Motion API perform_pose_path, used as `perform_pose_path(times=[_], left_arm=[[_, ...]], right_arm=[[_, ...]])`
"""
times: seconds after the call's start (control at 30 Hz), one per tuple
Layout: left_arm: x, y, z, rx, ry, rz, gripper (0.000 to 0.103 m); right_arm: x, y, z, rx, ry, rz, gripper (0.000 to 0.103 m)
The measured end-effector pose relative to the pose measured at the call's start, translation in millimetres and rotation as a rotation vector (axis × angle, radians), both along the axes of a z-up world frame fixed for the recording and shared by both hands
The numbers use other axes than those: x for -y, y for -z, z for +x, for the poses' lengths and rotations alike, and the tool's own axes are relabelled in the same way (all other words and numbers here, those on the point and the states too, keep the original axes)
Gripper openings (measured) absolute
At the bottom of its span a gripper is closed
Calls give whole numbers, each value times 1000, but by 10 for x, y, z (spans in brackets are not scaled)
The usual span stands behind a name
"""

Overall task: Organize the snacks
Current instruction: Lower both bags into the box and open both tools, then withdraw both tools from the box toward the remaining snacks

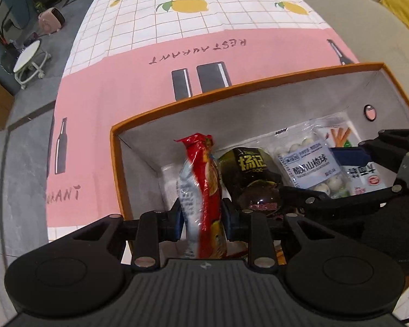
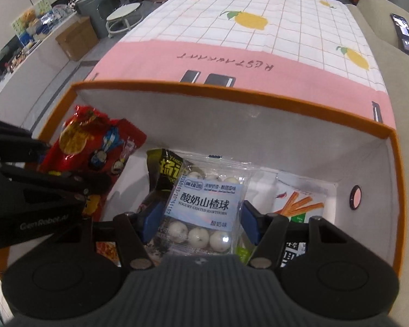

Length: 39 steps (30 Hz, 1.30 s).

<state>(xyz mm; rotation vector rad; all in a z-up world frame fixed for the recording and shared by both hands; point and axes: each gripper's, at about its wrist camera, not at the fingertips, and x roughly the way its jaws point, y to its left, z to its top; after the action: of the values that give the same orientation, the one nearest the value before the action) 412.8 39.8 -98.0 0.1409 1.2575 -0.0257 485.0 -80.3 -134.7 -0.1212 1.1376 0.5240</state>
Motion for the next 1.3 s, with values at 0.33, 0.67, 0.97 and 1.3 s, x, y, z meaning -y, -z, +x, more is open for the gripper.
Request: perform_pose_path(times=[0.33,0.67,0.97,1.3], left_arm=[[-44,-107,-15,26,-28,20,56],[-87,-614,-363,141,-27,-62,65],[63,-1177,-1117,373,27,-91,65],[250,-1355,-2082,512,73,-137,65]], right_arm=[[41,-68,-13,15,15,-18,69],[133,-437,-273,68,28,-14,74],[390,-952,-950,215,56,32,74],[743,-1274,-2039,387,127,81,74]])
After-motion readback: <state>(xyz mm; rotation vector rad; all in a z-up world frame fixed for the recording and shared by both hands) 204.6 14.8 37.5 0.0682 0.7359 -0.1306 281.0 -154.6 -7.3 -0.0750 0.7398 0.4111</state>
